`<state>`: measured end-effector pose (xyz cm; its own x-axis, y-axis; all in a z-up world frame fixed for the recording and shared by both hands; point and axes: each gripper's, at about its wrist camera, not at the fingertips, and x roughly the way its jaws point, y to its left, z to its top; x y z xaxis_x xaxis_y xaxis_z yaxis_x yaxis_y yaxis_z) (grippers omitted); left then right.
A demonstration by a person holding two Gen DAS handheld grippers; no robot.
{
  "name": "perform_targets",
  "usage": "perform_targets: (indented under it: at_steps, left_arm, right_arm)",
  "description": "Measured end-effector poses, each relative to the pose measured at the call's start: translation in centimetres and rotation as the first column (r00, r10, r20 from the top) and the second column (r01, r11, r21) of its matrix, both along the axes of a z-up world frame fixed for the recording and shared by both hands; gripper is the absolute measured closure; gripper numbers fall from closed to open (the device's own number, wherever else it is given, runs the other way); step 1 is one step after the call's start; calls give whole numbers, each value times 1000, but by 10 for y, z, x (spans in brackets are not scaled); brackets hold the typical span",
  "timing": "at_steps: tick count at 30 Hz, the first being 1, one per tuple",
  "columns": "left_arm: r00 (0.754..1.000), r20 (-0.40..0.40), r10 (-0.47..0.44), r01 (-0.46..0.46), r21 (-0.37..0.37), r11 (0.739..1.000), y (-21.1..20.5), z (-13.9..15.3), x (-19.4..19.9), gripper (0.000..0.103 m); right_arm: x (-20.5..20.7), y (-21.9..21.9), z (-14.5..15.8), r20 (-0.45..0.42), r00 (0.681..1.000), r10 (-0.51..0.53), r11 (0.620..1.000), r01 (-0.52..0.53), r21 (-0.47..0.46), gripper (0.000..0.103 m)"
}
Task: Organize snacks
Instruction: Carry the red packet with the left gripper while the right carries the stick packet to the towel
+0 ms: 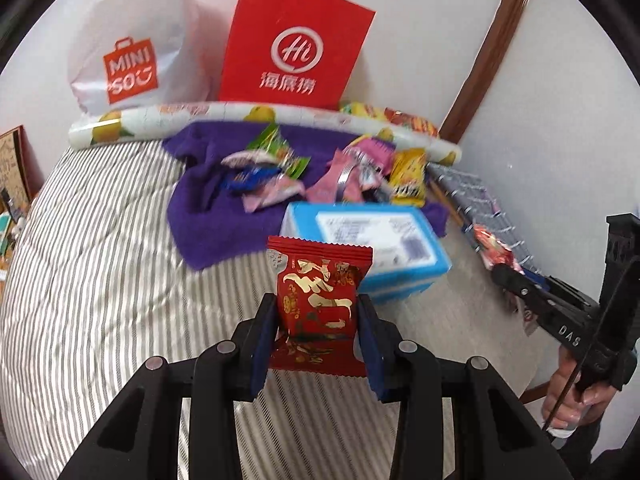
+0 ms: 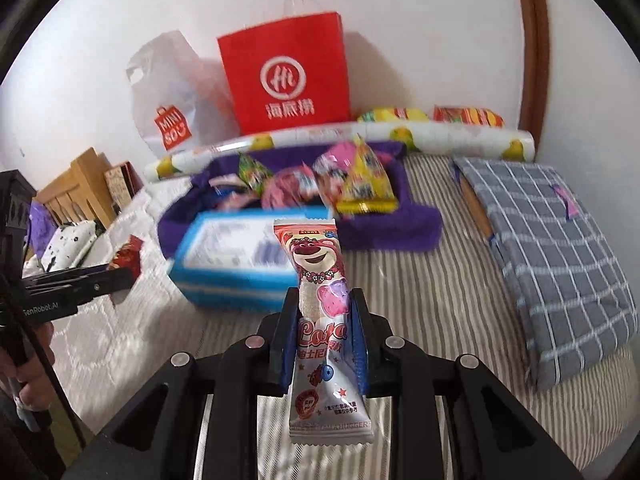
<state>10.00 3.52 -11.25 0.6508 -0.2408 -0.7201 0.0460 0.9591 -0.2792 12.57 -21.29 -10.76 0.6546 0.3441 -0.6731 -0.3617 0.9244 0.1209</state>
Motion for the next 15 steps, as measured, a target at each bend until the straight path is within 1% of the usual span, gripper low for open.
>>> perform_targets:
  at_steps: [6, 9, 15]
  left_arm:
    - [999, 38, -20, 20, 8, 1000, -14, 23, 18, 66]
    - [998, 53, -32, 32, 19, 999, -21, 33, 28, 66]
    - [998, 58, -37, 35, 26, 999, -24, 49, 51, 66]
  right_arm:
    - [8, 19, 17, 30, 999, 41, 999, -41, 2, 79]
    - [15, 30, 24, 40, 998, 52, 999, -52, -12, 79]
    - [31, 45, 39, 57, 996, 74, 997, -74, -6, 79]
